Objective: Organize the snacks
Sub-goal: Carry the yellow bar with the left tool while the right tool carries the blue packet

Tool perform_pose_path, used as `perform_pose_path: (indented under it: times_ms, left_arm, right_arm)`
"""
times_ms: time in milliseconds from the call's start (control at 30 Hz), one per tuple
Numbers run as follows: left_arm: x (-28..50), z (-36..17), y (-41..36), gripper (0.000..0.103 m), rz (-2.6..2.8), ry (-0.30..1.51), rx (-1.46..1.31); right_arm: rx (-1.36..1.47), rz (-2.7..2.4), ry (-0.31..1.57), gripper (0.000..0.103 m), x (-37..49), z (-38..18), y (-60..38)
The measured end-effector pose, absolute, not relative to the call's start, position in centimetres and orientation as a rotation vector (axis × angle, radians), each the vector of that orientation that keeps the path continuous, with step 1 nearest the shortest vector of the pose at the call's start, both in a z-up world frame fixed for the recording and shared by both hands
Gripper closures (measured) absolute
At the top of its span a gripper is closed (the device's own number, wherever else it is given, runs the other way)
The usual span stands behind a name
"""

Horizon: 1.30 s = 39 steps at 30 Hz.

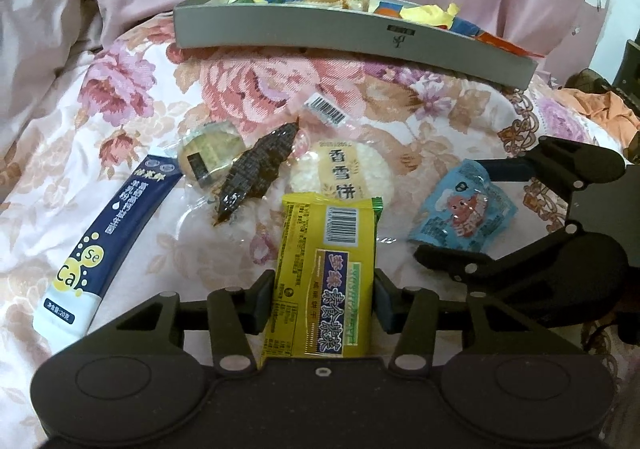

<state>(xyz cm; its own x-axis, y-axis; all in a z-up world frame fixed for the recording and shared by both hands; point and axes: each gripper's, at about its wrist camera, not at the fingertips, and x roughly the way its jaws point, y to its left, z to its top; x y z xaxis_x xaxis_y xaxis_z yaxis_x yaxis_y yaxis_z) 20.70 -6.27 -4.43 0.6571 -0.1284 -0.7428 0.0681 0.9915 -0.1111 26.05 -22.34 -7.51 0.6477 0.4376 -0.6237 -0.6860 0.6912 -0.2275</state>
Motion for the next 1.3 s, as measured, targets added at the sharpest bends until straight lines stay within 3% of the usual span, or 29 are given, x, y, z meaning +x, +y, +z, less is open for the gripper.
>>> perform_pose_path:
  times_ms: [433,867,1300]
  left_arm:
    - [20.0,-0.5,-7.5,0.051,-0.083,0.723,-0.079]
    - [23.3,5.4,-9.6,0.051,-0.052,0.565,-0.065]
    - [31.2,9.6,-11.6,0.051,-0.047,0.391,-0.112]
  right_arm:
    - [-0.508,0.609,0.306,0.015,23.6,-5.1,-22.9]
    - [-0.363,0.468,0.065,0.015,23.2,-1.2,-25.4]
    - [-0.127,0.253,0.017,0.014,28.6,0.6,-28.5]
